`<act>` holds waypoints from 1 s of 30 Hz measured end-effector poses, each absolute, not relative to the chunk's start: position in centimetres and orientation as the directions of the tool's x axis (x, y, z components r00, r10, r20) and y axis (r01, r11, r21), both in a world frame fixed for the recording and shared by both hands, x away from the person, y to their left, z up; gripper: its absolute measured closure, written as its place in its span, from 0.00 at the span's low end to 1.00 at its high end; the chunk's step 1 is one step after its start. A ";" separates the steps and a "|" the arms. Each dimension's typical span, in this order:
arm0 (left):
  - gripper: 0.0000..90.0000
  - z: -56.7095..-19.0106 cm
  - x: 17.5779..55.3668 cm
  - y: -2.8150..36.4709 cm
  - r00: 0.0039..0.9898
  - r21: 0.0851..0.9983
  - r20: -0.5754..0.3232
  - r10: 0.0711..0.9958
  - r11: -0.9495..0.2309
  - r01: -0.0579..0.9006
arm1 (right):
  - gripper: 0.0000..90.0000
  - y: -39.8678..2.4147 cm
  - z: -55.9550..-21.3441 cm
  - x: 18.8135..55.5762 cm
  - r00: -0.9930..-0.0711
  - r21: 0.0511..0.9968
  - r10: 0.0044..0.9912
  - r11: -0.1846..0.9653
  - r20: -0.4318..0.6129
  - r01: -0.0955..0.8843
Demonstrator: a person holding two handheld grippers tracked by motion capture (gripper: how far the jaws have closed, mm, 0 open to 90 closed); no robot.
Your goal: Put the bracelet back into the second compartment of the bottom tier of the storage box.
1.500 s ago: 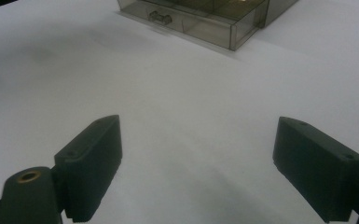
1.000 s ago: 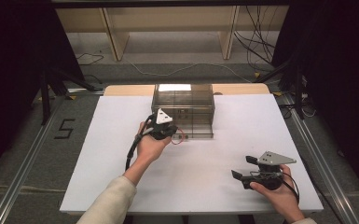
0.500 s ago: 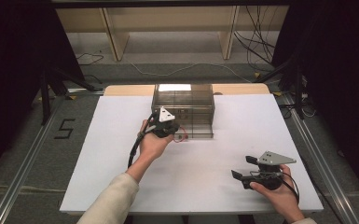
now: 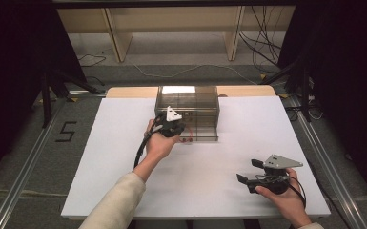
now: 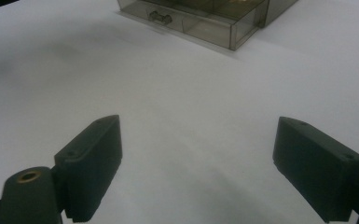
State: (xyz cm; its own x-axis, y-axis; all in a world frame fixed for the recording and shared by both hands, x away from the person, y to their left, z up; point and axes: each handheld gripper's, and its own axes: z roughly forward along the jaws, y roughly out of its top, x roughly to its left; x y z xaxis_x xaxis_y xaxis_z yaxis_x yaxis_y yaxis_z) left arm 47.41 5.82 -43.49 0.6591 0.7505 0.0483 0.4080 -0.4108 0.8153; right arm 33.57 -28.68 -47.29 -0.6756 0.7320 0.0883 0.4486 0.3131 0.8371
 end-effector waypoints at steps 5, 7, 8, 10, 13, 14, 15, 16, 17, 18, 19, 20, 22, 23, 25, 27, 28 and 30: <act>0.97 -43.5 47.7 5.6 0.659 0.816 0.051 0.751 -0.412 0.406 | 0.18 -28.7 -47.3 33.6 -0.676 0.837 0.732 0.312 0.089 0.449; 0.97 -43.5 47.8 5.5 0.659 0.816 0.051 0.750 -0.412 0.405 | 0.19 -28.7 -47.3 33.6 -0.675 0.837 0.732 0.312 0.090 0.449; 0.97 -43.5 47.9 5.5 0.660 0.817 0.054 0.749 -0.413 0.402 | 0.19 -28.7 -47.3 33.6 -0.675 0.837 0.732 0.312 0.089 0.449; 0.97 -43.5 48.0 5.4 0.660 0.819 0.058 0.749 -0.413 0.397 | 0.19 -28.7 -47.3 33.6 -0.676 0.837 0.732 0.313 0.089 0.449; 0.97 -43.6 48.2 5.3 0.659 0.821 0.064 0.749 -0.416 0.392 | 0.19 -28.7 -47.3 33.6 -0.676 0.837 0.732 0.312 0.090 0.449; 0.97 -43.6 48.2 5.2 0.659 0.820 0.066 0.749 -0.417 0.392 | 0.19 -28.7 -47.3 33.6 -0.676 0.837 0.732 0.313 0.090 0.449; 0.97 -43.6 48.3 5.2 0.658 0.820 0.067 0.750 -0.417 0.392 | 0.19 -28.7 -47.3 33.6 -0.676 0.837 0.732 0.313 0.089 0.449; 0.97 -43.7 48.4 5.2 0.657 0.820 0.070 0.750 -0.419 0.391 | 0.19 -28.7 -47.3 33.6 -0.673 0.835 0.734 0.311 0.092 0.454; 0.97 -43.7 48.4 5.2 0.656 0.821 0.070 0.752 -0.417 0.390 | 0.19 -28.7 -47.3 33.6 -0.673 0.835 0.734 0.310 0.093 0.454; 0.97 -43.8 48.5 5.1 0.654 0.822 0.071 0.753 -0.415 0.389 | 0.19 -28.7 -47.3 33.6 -0.673 0.835 0.734 0.311 0.093 0.454; 0.97 -43.8 48.5 5.1 0.653 0.823 0.073 0.754 -0.415 0.388 | 0.18 -28.7 -47.3 33.6 -0.673 0.835 0.734 0.310 0.093 0.454; 0.97 -43.8 48.6 5.1 0.652 0.823 0.075 0.755 -0.416 0.387 | 0.18 -28.7 -47.3 33.6 -0.673 0.835 0.734 0.311 0.093 0.454; 0.97 -43.9 48.7 5.0 0.651 0.824 0.074 0.756 -0.413 0.386 | 0.18 -28.7 -47.3 33.6 -0.671 0.835 0.735 0.308 0.095 0.456; 0.97 -43.9 48.7 4.9 0.651 0.825 0.078 0.755 -0.415 0.383 | 0.19 -28.7 -47.3 33.6 -0.671 0.835 0.735 0.308 0.095 0.456; 0.97 -43.9 48.8 4.9 0.650 0.826 0.083 0.756 -0.417 0.379 | 0.18 -28.7 -47.3 33.6 -0.672 0.835 0.735 0.309 0.095 0.456; 0.97 -43.9 48.9 4.7 0.648 0.828 0.085 0.757 -0.415 0.378 | 0.19 -28.7 -47.3 33.6 -0.671 0.835 0.735 0.308 0.095 0.456; 0.97 -44.0 49.0 4.7 0.648 0.828 0.088 0.757 -0.417 0.375 | 0.19 -28.7 -47.3 33.6 -0.671 0.835 0.735 0.308 0.095 0.456; 0.97 -44.1 49.1 4.6 0.646 0.830 0.095 0.757 -0.419 0.369 | 0.19 -28.7 -47.3 33.6 -0.672 0.835 0.734 0.309 0.095 0.456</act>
State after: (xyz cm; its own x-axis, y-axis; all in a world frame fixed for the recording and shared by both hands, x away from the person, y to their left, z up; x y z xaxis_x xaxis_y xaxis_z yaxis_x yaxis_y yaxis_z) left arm 49.11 4.57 -44.05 0.6461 0.7573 0.0947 0.3691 -0.4187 0.8298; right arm 33.57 -28.68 -47.31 -0.6720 0.7345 0.0947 0.4557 0.3093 0.8347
